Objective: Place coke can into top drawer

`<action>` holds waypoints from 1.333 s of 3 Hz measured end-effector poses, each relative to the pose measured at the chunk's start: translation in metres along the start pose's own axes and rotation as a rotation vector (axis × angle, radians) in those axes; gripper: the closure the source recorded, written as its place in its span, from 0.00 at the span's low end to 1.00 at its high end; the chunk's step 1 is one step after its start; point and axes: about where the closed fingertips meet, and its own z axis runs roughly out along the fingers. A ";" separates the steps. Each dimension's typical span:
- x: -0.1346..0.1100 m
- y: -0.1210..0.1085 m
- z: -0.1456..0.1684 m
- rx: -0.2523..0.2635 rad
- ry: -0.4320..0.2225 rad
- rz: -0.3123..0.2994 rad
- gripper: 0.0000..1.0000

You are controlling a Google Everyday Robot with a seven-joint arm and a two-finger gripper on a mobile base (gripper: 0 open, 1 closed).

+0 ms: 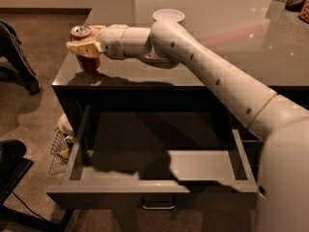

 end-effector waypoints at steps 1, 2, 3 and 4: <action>-0.030 0.055 -0.023 -0.023 -0.042 -0.060 1.00; -0.017 0.113 -0.056 -0.043 -0.042 -0.041 1.00; 0.056 0.139 -0.096 -0.026 0.028 0.050 1.00; 0.119 0.140 -0.124 0.010 0.056 0.092 1.00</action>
Offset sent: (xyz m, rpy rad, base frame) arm -0.2159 -0.0756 -0.0652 -0.0354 0.0437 0.0507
